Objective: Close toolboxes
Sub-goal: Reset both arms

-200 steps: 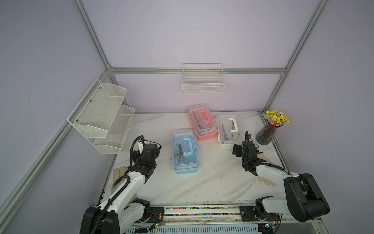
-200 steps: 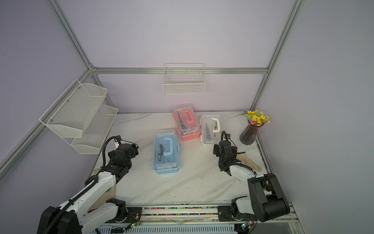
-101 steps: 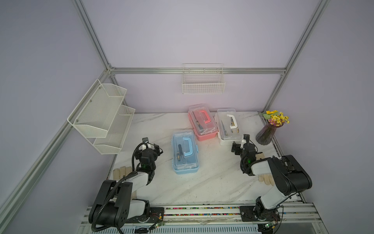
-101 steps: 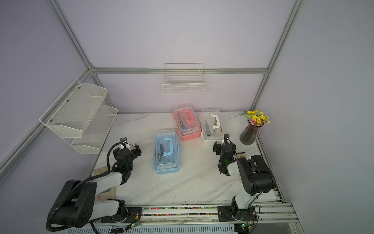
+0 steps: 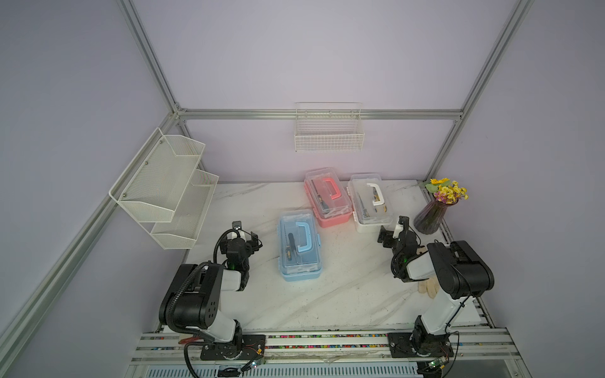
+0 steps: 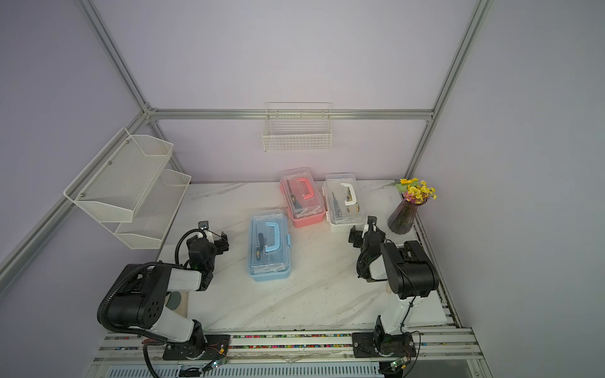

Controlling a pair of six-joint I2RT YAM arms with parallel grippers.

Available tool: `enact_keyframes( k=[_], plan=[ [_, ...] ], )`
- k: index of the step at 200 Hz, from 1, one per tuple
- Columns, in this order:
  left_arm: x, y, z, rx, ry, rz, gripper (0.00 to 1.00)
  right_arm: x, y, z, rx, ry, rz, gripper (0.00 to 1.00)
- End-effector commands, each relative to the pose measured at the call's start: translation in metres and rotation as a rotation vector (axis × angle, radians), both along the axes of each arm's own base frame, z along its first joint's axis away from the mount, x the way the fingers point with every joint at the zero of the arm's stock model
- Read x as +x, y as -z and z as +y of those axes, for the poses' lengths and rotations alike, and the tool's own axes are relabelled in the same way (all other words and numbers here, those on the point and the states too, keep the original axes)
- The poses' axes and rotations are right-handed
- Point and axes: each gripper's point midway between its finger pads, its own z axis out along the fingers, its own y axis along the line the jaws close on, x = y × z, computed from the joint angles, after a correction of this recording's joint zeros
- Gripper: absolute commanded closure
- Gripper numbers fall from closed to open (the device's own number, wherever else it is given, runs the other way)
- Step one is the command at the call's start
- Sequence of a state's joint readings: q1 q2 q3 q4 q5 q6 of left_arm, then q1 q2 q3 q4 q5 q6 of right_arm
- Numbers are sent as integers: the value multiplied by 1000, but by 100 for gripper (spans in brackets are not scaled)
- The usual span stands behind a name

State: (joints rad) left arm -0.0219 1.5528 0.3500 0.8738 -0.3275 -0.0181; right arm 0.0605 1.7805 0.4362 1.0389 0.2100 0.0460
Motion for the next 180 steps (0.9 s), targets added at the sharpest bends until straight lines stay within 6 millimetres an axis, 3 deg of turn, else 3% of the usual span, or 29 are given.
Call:
enact_keyframes(
  k=[1, 180],
  plan=[
    [12, -21, 0, -30, 12, -95, 0, 11, -24, 1, 20, -10, -94, 3],
    [12, -21, 0, -26, 14, -98, 0, 11, -24, 0, 17, -4, -90, 3]
  ],
)
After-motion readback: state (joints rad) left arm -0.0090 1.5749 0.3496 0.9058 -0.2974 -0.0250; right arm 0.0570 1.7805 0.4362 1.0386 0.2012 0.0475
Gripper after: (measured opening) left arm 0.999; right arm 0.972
